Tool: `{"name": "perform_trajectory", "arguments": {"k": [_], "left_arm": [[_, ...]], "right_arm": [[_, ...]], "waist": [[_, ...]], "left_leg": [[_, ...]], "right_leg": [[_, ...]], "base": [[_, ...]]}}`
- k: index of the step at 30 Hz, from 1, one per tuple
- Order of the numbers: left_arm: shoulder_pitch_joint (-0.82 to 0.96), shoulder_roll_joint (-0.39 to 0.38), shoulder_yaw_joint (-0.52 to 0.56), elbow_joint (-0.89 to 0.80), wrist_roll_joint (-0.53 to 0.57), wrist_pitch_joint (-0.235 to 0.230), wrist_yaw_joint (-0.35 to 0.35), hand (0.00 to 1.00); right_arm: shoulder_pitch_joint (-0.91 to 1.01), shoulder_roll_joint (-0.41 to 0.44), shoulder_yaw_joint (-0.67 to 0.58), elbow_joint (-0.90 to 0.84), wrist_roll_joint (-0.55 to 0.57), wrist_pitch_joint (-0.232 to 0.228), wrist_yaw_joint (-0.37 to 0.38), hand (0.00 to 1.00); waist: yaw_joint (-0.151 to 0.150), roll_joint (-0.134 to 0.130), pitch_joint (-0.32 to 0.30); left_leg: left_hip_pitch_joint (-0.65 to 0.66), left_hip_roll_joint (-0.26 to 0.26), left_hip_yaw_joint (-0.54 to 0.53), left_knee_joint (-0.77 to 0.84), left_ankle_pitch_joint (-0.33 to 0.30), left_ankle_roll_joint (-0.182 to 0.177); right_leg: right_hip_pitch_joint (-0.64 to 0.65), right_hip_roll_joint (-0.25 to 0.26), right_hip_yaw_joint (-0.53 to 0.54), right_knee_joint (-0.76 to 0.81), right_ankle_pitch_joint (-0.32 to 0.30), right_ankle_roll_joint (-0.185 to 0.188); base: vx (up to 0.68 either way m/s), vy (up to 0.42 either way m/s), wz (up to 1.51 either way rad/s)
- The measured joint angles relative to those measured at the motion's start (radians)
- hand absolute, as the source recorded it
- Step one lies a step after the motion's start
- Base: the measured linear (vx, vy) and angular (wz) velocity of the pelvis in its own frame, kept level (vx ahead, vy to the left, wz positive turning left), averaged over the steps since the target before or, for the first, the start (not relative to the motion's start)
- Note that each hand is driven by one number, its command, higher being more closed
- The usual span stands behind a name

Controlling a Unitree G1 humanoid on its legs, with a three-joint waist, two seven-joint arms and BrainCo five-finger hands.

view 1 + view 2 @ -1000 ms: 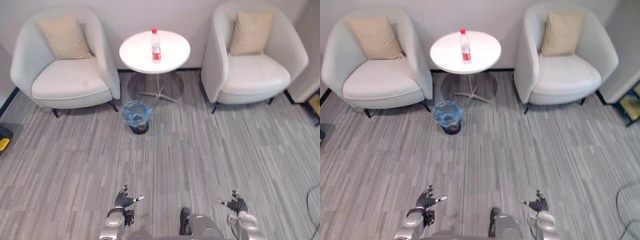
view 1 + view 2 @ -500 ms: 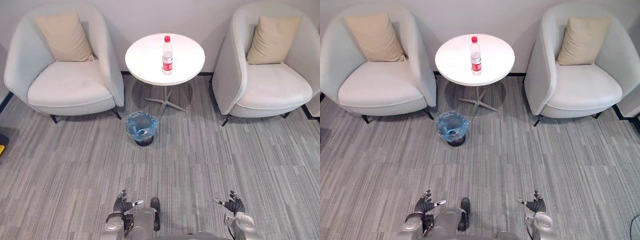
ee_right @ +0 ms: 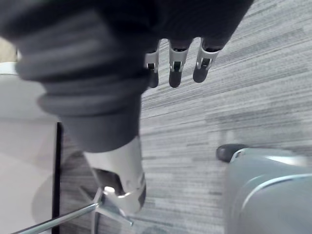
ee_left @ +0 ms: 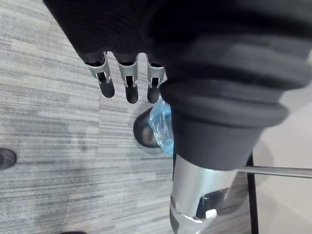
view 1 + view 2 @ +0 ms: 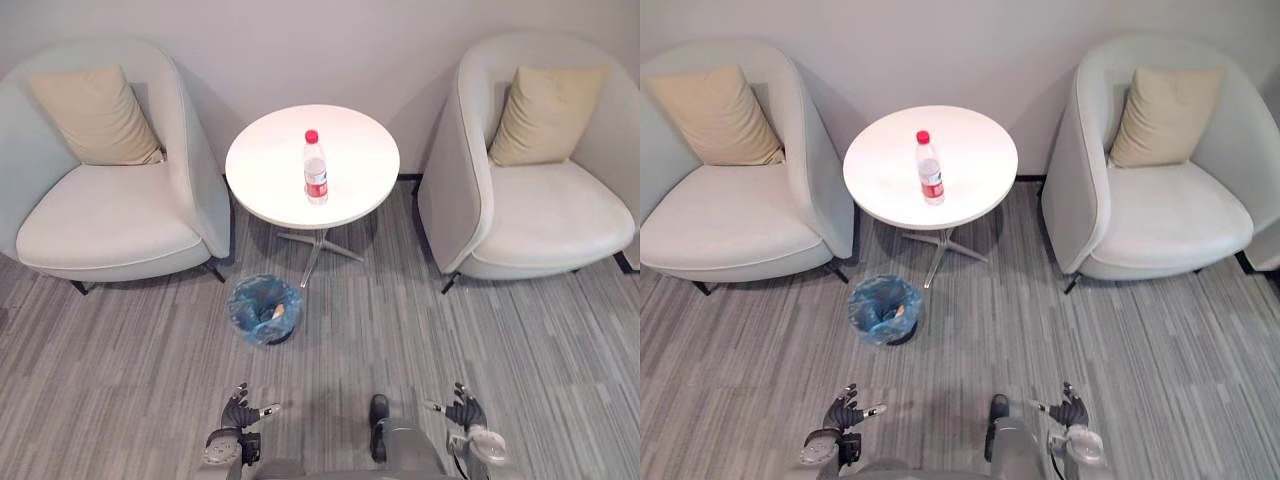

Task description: Gather rubbish on tea table into small bin, then transfer packed bag to large trash can.

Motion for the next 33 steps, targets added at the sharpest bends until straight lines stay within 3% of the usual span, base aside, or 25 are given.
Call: {"name": "perform_trajectory", "arguments": {"k": [3, 5, 6, 7, 9, 10, 12, 13, 14, 15, 17, 18, 20, 23, 24, 25, 26, 27, 29, 31, 32, 33], "left_arm": [[-0.012, -0.011, 0.008, 0.005, 0.000, -0.001, 0.001, 0.00], [-0.025, -0.023, 0.016, 0.001, 0.000, -0.003, 0.001, 0.00], [-0.023, -0.033, 0.026, -0.004, 0.000, -0.003, 0.000, 0.00], [-0.019, -0.045, 0.032, -0.006, 0.000, -0.003, -0.001, 0.00], [-0.008, -0.051, 0.032, -0.005, 0.000, 0.000, -0.001, 0.00], [-0.003, -0.049, 0.033, -0.006, -0.001, 0.000, -0.001, 0.00], [0.004, -0.050, 0.031, -0.006, -0.001, 0.001, -0.001, 0.00], [0.003, -0.050, 0.029, -0.006, -0.001, 0.001, -0.001, 0.00], [0.004, -0.040, 0.029, -0.005, -0.001, 0.001, 0.000, 0.00], [0.004, -0.037, 0.029, -0.004, -0.001, 0.000, 0.000, 0.00], [-0.013, -0.020, 0.028, -0.004, -0.001, 0.000, 0.000, 0.00], [-0.013, -0.020, 0.028, -0.003, -0.001, 0.000, 0.000, 0.00], [-0.008, -0.024, 0.028, -0.001, -0.001, 0.000, -0.002, 0.00], [0.004, -0.020, 0.027, 0.000, -0.001, 0.001, -0.002, 0.00], [0.009, -0.009, 0.020, 0.000, -0.002, 0.001, -0.002, 0.00], [0.006, 0.004, 0.000, 0.000, -0.002, 0.001, -0.001, 0.00], [0.002, 0.010, -0.003, 0.000, -0.002, 0.001, -0.001, 0.00], [-0.003, 0.016, -0.008, 0.000, -0.002, 0.001, -0.001, 0.00], [-0.019, 0.016, -0.008, 0.000, -0.006, 0.001, -0.001, 0.00], [-0.023, 0.017, -0.007, -0.001, -0.007, 0.000, -0.001, 0.00], [-0.019, 0.024, -0.007, -0.001, -0.008, -0.001, -0.001, 0.00], [-0.020, 0.033, -0.007, -0.001, -0.008, -0.001, -0.001, 0.00]], "right_arm": [[-0.011, -0.001, -0.006, 0.000, 0.001, -0.001, 0.001, 0.00], [0.003, 0.010, -0.005, -0.001, 0.004, -0.002, 0.001, 0.00], [0.018, 0.015, 0.000, -0.012, 0.012, -0.002, 0.000, 0.00], [0.029, 0.021, 0.002, -0.022, 0.020, -0.007, 0.000, 0.00], [0.028, 0.028, -0.003, -0.022, 0.039, -0.007, -0.009, 0.00], [0.026, 0.029, -0.006, -0.022, 0.047, -0.007, -0.011, 0.00], [0.021, 0.026, -0.010, -0.022, 0.049, -0.007, -0.012, 0.00], [0.025, 0.021, -0.011, -0.022, 0.049, -0.007, -0.012, 0.00], [0.028, 0.026, -0.010, -0.017, 0.049, -0.004, -0.014, 0.00], [0.030, 0.032, -0.008, -0.019, 0.049, -0.004, -0.013, 0.00], [0.026, 0.032, -0.008, -0.018, 0.049, -0.004, -0.014, 0.00], [0.019, 0.030, -0.008, -0.018, 0.049, -0.004, -0.014, 0.00], [0.003, 0.029, -0.007, -0.018, 0.047, -0.003, -0.011, 0.00], [-0.016, 0.033, -0.001, -0.018, 0.030, -0.004, -0.007, 0.00], [-0.023, 0.039, 0.002, -0.018, 0.028, -0.003, -0.006, 0.00], [-0.017, 0.044, 0.002, -0.016, 0.025, -0.003, -0.004, 0.00], [-0.013, 0.044, 0.002, -0.015, 0.024, -0.002, -0.001, 0.00], [-0.008, 0.043, 0.002, -0.014, 0.020, -0.001, 0.004, 0.00], [0.001, 0.039, 0.002, -0.014, 0.017, -0.001, 0.004, 0.00], [0.000, 0.034, 0.002, -0.014, 0.012, -0.002, 0.005, 0.00], [0.013, 0.034, 0.002, -0.015, 0.012, -0.003, 0.005, 0.00], [0.028, 0.036, 0.001, -0.016, 0.012, -0.004, 0.005, 0.00]], "waist": [[-0.023, 0.009, -0.001], [-0.025, 0.014, 0.004], [-0.025, 0.016, 0.011], [-0.019, 0.014, 0.018], [0.000, 0.016, 0.019], [0.005, 0.014, 0.019], [0.003, 0.015, 0.021], [0.003, 0.023, 0.019], [0.016, 0.023, 0.017], [0.021, 0.012, 0.013], [0.031, -0.020, 0.012], [0.030, -0.023, 0.012], [0.030, -0.023, 0.012], [0.031, -0.022, 0.008], [0.030, -0.032, 0.004], [0.020, -0.039, 0.000], [0.010, -0.039, 0.000], [-0.003, -0.036, 0.000], [-0.008, -0.024, 0.006], [-0.020, -0.012, 0.003], [-0.029, -0.033, -0.008], [-0.028, -0.058, -0.014]], "left_leg": [[-0.034, 0.033, -0.038, 0.090, 0.026, -0.043], [-0.114, 0.069, -0.064, 0.318, 0.055, -0.089], [-0.159, 0.090, -0.063, 0.452, 0.081, -0.089], [-0.220, 0.126, -0.034, 0.602, 0.069, -0.071], [-0.289, 0.145, 0.041, 0.671, 0.038, -0.022], [-0.356, 0.116, 0.091, 0.560, 0.019, -0.007], [-0.371, 0.047, 0.103, 0.255, 0.047, -0.031], [-0.366, 0.030, 0.102, 0.130, 0.097, -0.040], [-0.342, 0.010, 0.108, 0.077, 0.199, 0.011], [-0.328, -0.004, 0.117, 0.052, 0.201, 0.008], [-0.328, -0.047, 0.118, 0.052, 0.188, 0.045], [-0.341, -0.056, 0.115, 0.087, 0.167, 0.069], [-0.320, -0.068, 0.126, 0.118, 0.107, 0.074], [-0.233, -0.090, 0.141, 0.082, 0.059, 0.079], [-0.196, -0.109, 0.136, 0.055, 0.054, 0.091], [-0.172, -0.117, 0.122, 0.049, 0.046, 0.101], [-0.158, -0.118, 0.108, 0.046, 0.041, 0.103], [-0.118, -0.113, 0.075, 0.021, 0.042, 0.101], [-0.090, -0.083, 0.036, 0.011, 0.044, 0.099], [-0.083, -0.048, -0.009, 0.017, 0.048, 0.091], [-0.075, -0.055, -0.027, 0.021, 0.052, 0.050], [-0.065, -0.074, -0.031, 0.022, 0.046, 0.040]], "right_leg": [[0.024, 0.019, -0.042, 0.006, -0.055, -0.030], [0.121, 0.040, -0.080, -0.046, -0.082, -0.049], [0.176, 0.049, -0.096, -0.074, -0.097, -0.056], [0.234, 0.065, -0.106, -0.106, -0.113, -0.070], [0.298, 0.070, -0.106, -0.154, -0.115, -0.073], [0.328, 0.053, -0.106, -0.180, -0.120, -0.064], [0.352, 0.023, -0.106, -0.183, -0.139, -0.035], [0.357, 0.019, -0.107, -0.179, -0.150, -0.017], [0.371, 0.007, -0.093, -0.174, -0.163, 0.004], [0.377, -0.005, -0.091, -0.178, -0.166, 0.009], [0.384, -0.038, -0.093, -0.212, -0.173, 0.031], [0.389, -0.050, -0.088, -0.209, -0.177, 0.041], [0.396, -0.068, -0.072, -0.149, -0.204, 0.063], [0.303, -0.106, -0.014, 0.150, -0.234, 0.115], [0.232, -0.130, 0.003, 0.316, -0.222, 0.157], [0.188, -0.144, 0.002, 0.425, -0.244, 0.160], [0.175, -0.147, -0.003, 0.449, -0.257, 0.141], [0.146, -0.138, -0.035, 0.452, -0.286, 0.090], [0.095, -0.092, -0.050, 0.393, -0.302, 0.056], [0.047, -0.039, -0.021, 0.261, -0.292, 0.048], [0.058, -0.024, 0.024, 0.074, -0.187, 0.040], [0.060, -0.039, 0.050, 0.000, -0.055, 0.031]], "base": [[0.38, -0.299, 0.30], [0.28, -0.253, 0.55], [0.17, -0.144, 0.40], [0.19, -0.130, 0.26], [0.21, -0.080, 0.03], [0.24, 0.015, 0.03], [0.31, 0.124, 0.05], [0.35, 0.201, -0.02], [0.31, 0.175, 0.00], [0.31, 0.144, 0.05], [0.34, 0.117, 0.18], [0.24, 0.092, 0.15], [0.28, 0.122, -0.01], [0.28, 0.107, -0.17], [0.28, 0.069, 0.16], [0.31, 0.012, 0.35], [0.33, -0.035, 0.67], [0.34, -0.052, 0.55], [0.35, -0.125, 0.50], [0.26, -0.157, 0.71], [0.31, -0.198, 0.81], [0.40, -0.238, 0.68]]}}
